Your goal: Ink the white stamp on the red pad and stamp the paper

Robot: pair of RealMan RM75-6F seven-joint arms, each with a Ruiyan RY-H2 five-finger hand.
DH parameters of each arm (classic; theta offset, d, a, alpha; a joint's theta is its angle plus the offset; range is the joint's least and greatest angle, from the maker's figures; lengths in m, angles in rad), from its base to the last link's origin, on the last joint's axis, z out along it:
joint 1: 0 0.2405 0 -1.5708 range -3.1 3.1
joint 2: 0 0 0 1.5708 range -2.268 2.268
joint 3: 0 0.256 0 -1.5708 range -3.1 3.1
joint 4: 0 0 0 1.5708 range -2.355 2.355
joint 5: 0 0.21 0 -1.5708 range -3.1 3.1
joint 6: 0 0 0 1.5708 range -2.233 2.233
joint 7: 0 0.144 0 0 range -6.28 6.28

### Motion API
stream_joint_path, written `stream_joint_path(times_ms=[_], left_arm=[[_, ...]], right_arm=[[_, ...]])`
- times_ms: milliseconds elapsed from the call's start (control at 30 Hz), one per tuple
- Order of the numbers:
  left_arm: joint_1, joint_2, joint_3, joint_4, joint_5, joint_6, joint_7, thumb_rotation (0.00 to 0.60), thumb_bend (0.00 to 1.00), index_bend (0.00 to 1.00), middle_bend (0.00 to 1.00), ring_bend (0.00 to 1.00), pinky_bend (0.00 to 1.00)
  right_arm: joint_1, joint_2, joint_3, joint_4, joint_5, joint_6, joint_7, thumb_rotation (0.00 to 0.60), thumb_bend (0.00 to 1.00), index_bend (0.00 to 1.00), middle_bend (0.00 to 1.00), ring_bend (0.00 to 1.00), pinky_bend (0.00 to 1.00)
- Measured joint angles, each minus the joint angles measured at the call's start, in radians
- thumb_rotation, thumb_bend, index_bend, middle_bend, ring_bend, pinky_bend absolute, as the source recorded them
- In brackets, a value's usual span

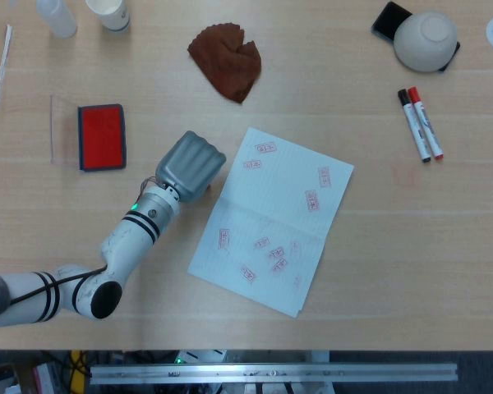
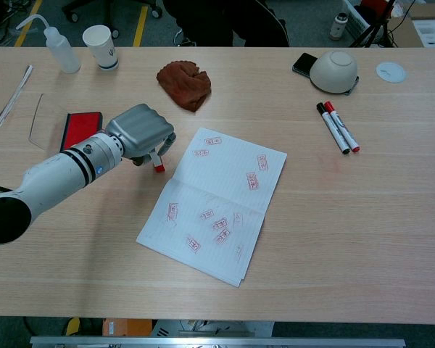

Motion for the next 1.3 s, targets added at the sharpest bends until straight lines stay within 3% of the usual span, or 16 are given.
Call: stream_joint_path(times_ms=[400, 667, 967, 1300], left_arm=[[0.010, 0.056, -0.001, -0.025, 0.057, 0.033, -0.015, 0.600, 0.31, 0.58, 1.00, 1.00, 1.00], [0.044, 0.139, 0.013, -0.002, 0.128, 0.056, -0.101, 0.600, 0.31, 0.58, 1.00, 1.00, 1.00], [0.097, 0.164, 0.041, 0.149, 0.211, 0.054, -0.254, 0.600, 0.31, 0.58, 1.00, 1.00, 1.00], [0.140, 0.122, 0.052, 0.347, 0.278, 0.030, -0.393, 0.600, 0.31, 0.58, 1.00, 1.00, 1.00]], right_arm=[[0.001, 0.001, 0.002, -0.003, -0.002, 0.001, 0.000, 0.600, 0.28, 0.16, 0.27, 0.17, 0.29], [0.001, 0.000, 0.000, -0.011, -0.010, 0.003, -0.005, 0.600, 0.28, 0.16, 0.27, 0.17, 0.29], [0.001, 0.002, -0.002, -0.030, -0.018, 0.008, -0.022, 0.600, 0.28, 0.16, 0.27, 0.17, 0.29], [-0.002, 0.005, -0.004, -0.058, -0.021, 0.013, -0.053, 0.600, 0.28, 0.16, 0.27, 0.17, 0.29]])
